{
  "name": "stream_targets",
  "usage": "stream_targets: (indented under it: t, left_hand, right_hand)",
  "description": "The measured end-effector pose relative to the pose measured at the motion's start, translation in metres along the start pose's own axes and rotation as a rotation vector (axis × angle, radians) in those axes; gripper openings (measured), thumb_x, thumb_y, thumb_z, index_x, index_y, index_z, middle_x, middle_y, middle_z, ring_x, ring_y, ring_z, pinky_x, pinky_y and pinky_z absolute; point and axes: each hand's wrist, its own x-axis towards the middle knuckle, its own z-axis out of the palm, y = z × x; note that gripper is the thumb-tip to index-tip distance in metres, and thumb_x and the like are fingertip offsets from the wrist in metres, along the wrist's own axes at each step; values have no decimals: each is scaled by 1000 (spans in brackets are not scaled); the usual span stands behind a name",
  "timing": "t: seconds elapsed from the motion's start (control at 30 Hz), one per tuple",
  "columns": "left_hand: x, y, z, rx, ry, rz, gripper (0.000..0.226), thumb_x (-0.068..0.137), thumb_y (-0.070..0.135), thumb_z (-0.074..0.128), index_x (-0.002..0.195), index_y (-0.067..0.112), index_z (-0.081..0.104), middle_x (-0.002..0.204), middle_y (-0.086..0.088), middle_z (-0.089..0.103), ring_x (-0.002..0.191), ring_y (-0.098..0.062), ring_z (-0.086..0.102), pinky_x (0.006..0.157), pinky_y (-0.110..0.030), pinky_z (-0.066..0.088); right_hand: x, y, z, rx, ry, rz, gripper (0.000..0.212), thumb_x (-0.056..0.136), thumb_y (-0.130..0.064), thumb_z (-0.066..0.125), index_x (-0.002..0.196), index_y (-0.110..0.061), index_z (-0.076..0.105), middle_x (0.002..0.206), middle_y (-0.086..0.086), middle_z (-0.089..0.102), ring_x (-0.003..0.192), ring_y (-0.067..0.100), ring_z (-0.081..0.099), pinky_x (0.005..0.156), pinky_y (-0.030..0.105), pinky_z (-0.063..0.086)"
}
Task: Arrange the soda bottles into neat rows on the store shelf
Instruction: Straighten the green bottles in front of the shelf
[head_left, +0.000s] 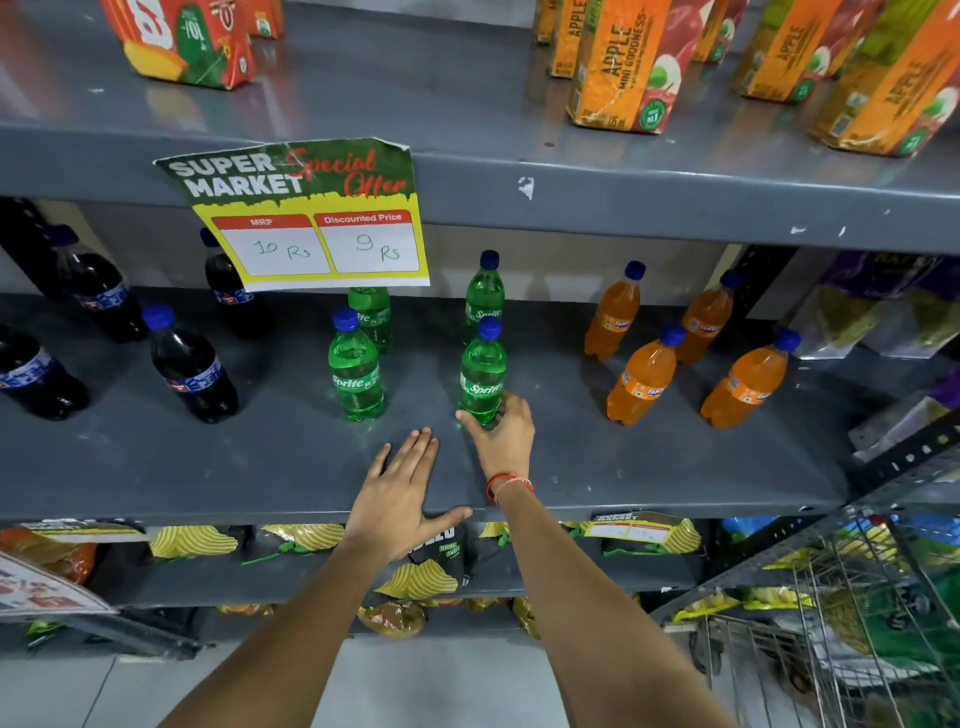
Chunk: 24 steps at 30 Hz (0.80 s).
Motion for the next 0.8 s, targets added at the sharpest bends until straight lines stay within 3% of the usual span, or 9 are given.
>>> stream_targets:
  t: [0.5, 0.8]
  left_hand:
    - [-1, 2, -2, -10, -5, -1, 101, 79, 80, 19, 140, 2, 33, 150, -11, 30, 139, -22, 22, 112, -44, 17]
    - [0, 1, -3, -14, 24, 17, 97, 80, 77, 28, 140, 2, 34, 150, -11, 30, 139, -21, 21, 110, -39, 8]
  right_hand:
    - [-1, 2, 2, -29, 23, -9, 53, 73, -27, 76, 110, 1, 52, 110, 20, 56, 107, 33, 51, 92, 38, 43]
    - [1, 0, 1, -20, 27, -23, 53, 74, -25, 75, 112, 2, 50, 112, 21, 54, 108, 34, 50, 95, 40, 43]
